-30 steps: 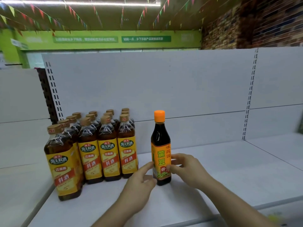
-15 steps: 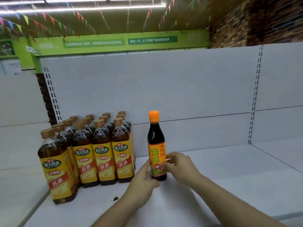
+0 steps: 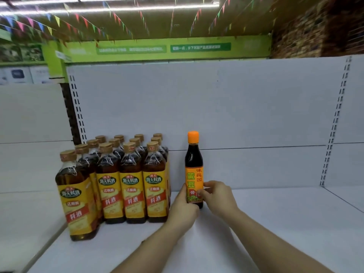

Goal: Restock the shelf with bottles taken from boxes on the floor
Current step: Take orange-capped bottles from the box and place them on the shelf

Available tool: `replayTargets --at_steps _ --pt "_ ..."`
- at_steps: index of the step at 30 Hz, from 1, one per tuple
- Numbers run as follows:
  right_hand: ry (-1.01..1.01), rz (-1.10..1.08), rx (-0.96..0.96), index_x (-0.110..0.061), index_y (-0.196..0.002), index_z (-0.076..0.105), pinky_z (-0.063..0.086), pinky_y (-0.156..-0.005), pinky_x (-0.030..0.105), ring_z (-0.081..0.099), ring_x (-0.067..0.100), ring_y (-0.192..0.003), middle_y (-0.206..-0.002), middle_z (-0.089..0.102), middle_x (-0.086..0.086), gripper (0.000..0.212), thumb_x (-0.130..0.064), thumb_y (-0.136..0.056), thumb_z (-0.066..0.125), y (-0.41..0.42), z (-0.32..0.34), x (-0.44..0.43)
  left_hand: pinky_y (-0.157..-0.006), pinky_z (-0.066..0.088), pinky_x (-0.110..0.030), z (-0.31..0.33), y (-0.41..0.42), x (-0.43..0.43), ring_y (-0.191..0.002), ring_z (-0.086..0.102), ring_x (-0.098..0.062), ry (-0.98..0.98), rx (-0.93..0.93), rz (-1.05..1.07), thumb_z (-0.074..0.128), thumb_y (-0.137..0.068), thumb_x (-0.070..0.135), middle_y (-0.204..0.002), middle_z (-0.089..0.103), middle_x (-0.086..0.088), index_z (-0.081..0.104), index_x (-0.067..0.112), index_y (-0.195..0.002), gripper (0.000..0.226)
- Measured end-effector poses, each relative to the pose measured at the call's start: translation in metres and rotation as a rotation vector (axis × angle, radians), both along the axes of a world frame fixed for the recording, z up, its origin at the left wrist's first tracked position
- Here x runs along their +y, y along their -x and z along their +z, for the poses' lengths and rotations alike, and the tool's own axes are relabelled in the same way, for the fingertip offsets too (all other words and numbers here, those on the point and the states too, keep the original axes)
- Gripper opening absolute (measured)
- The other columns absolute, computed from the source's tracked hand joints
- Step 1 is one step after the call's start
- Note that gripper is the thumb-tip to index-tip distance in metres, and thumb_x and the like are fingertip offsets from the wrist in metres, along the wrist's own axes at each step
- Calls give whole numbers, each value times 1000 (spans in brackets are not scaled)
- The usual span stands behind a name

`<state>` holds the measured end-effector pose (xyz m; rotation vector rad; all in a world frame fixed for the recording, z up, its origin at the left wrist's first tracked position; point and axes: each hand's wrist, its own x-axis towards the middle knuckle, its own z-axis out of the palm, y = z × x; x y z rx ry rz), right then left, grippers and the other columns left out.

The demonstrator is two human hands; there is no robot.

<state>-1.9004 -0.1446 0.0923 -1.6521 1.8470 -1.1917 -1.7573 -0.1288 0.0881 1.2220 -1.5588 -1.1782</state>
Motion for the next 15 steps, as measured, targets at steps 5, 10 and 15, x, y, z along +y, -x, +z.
replayTargets --at_steps 5,10,15 --pt "7 22 -30 -21 -125 75 60 -87 32 75 10 -89 -104 80 -2 35 -36 -94 72 2 0 -14 -93 50 -28 5 8 -11 -105 61 -8 -1 -20 37 53 -85 -14 -120 67 9 47 41 -142 79" --pt "16 22 -99 -18 -127 73 60 -88 33 75 11 -89 -107 79 1 36 -33 -94 73 1 -2 -21 -104 49 -34 2 11 -22 -117 59 -16 -34 -10 93 50 -88 -12 -133 64 3 40 36 -154 82" --pt "16 16 -114 -18 -127 73 60 -88 33 75 13 -91 -109 79 2 36 -34 -94 73 -1 -2 -29 -107 49 -38 -8 15 -36 -120 60 -18 -10 -13 152 48 -92 -3 -134 65 4 44 39 -151 73"
